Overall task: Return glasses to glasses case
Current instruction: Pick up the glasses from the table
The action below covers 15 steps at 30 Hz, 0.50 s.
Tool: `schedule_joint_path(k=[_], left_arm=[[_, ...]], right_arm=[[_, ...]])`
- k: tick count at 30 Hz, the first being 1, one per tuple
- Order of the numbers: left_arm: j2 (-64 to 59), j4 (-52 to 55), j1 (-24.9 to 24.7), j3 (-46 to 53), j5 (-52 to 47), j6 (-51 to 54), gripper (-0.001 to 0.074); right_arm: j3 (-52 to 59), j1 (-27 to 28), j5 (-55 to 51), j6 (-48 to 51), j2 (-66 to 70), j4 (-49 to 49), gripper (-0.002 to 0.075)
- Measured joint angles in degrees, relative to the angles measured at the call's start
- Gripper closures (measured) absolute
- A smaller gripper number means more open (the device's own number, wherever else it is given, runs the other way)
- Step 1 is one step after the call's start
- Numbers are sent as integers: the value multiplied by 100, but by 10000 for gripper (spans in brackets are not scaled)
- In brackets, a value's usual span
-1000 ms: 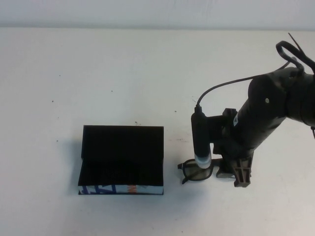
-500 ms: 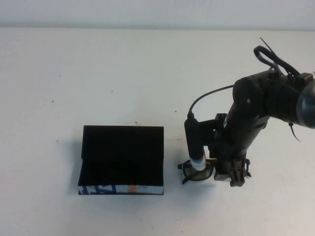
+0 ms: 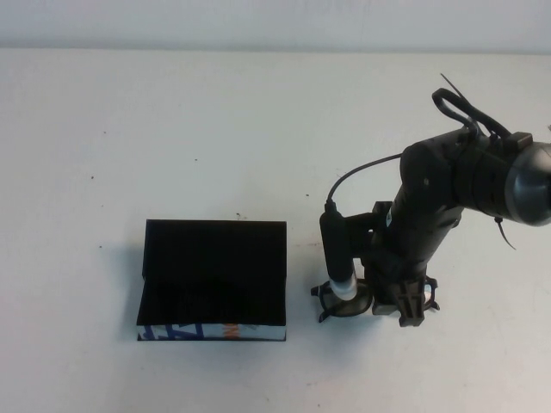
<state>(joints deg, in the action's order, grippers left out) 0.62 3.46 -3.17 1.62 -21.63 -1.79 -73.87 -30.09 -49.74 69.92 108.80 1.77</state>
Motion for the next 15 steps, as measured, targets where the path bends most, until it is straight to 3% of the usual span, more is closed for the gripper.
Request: schedule_joint_path(k=[12,15], left_arm=[[0,0,0,0,-9,0,735],[0,0,0,0,-9,0,735]], right_arm=[[0,0,-364,9,0,-64,652],[0,0,-469,-222,-63,-64,655]])
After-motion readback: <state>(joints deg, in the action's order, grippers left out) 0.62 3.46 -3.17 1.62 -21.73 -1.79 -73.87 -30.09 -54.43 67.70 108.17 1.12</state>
